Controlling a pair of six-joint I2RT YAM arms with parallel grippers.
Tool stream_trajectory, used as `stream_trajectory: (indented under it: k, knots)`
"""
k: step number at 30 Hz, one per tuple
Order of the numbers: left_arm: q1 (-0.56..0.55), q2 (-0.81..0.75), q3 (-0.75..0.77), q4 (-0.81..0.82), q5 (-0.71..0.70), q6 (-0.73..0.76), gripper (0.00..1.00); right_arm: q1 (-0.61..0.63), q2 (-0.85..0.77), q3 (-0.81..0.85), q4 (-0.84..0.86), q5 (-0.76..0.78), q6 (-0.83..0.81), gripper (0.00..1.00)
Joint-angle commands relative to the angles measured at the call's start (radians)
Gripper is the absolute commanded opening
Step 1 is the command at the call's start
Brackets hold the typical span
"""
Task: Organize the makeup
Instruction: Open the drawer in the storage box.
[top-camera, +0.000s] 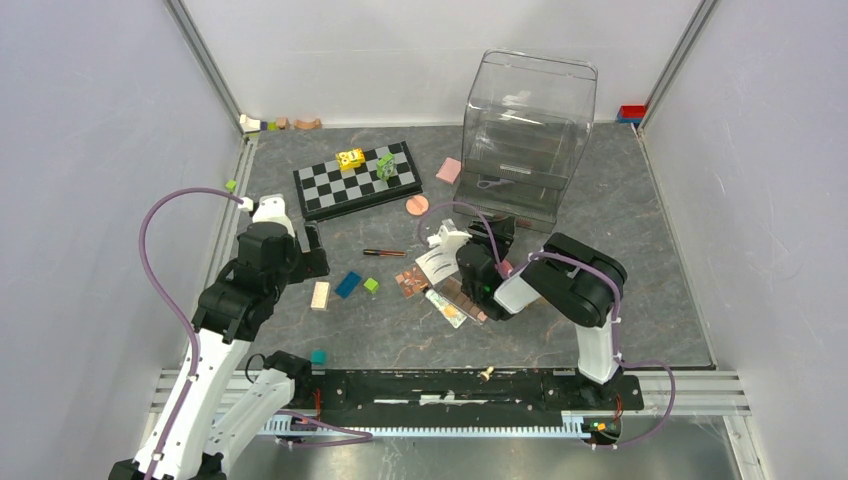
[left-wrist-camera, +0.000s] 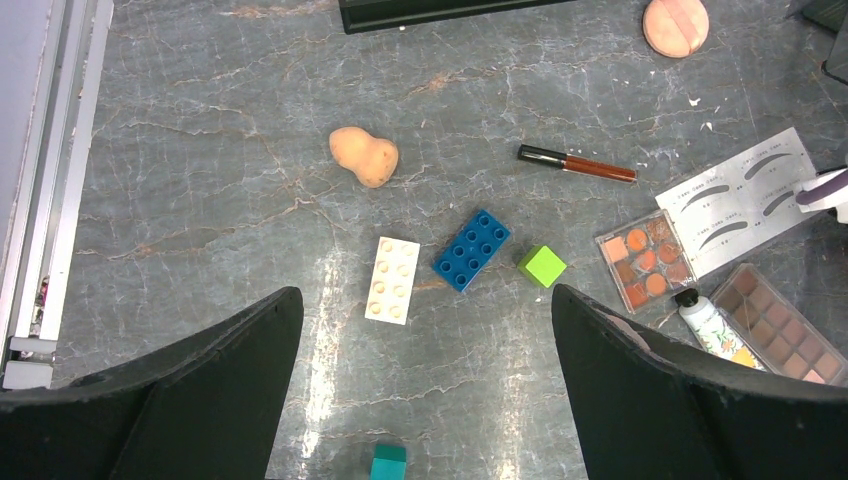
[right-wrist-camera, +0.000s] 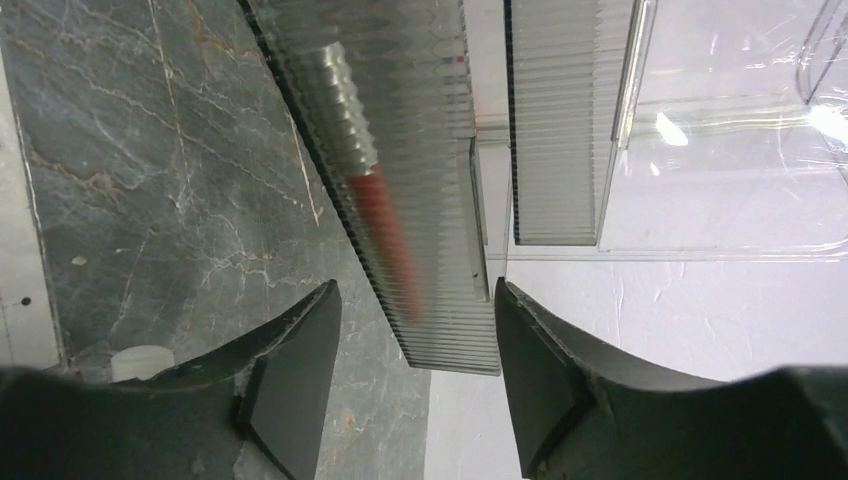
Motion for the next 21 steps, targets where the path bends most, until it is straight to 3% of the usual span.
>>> stream_trajectory:
  k: [1,11,17,21]
  knots:
    - [0.007,-0.005,0.004,0.039,0.007,-0.007,1.00,0.012,-0.076,-0.015,-0.044,-0.005,0.072,0.67]
    - [0.007,-0.015,0.004,0.038,0.004,-0.007,1.00,0.068,-0.247,0.019,-0.277,-0.039,0.159,0.86]
    - [0.007,-0.021,0.004,0.038,0.000,-0.006,1.00,0.104,-0.382,0.076,-0.650,-0.141,0.415,0.96]
    - [0.007,-0.032,0.002,0.037,-0.008,-0.008,1.00,0.106,-0.528,0.106,-0.854,-0.236,0.618,0.98]
